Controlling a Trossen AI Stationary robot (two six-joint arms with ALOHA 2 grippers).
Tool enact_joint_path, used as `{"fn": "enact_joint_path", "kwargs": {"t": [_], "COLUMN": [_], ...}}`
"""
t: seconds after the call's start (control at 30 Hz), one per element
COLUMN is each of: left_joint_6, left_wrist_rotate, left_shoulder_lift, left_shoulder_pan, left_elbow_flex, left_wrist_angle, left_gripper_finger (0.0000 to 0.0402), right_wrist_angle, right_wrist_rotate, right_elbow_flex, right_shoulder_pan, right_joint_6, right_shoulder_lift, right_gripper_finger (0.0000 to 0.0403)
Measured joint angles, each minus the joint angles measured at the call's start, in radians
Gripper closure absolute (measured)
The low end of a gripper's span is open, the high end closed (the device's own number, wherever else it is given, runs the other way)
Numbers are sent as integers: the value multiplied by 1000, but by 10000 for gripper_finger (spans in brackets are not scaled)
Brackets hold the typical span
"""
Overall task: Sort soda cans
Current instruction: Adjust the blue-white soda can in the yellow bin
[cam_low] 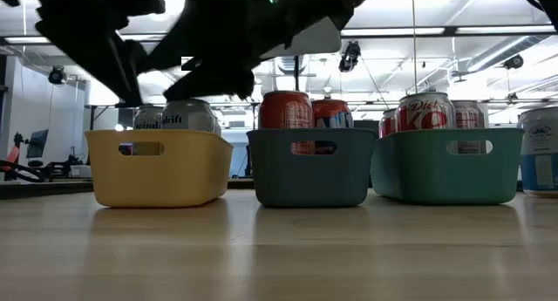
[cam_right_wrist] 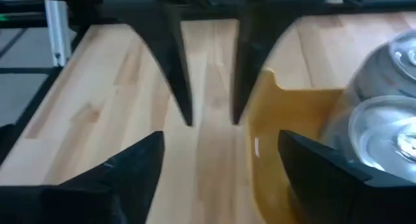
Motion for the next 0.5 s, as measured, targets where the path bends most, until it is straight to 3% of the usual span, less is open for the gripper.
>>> {"fn": "enact_joint_path", "kwargs": {"t": [0.23, 0.5], "left_joint_6": [50, 26], "left_wrist_rotate": [-6, -74], "left_shoulder_lift": [54, 162], "left_shoulder_pan": [-3, -3], "left_elbow_flex": [-19, -8], "left_wrist_angle": [21, 39], "left_gripper_finger": [289, 289], "right_wrist_angle": [6, 4], "right_wrist_rotate": [-1, -4], "right_elbow_flex": [2, 2], "right_shoulder_pan": [-19, -19], "right_joint_6": [-37, -31], "right_shoulder_lift": [-7, 14], "right_gripper_finger": [176, 210]}}
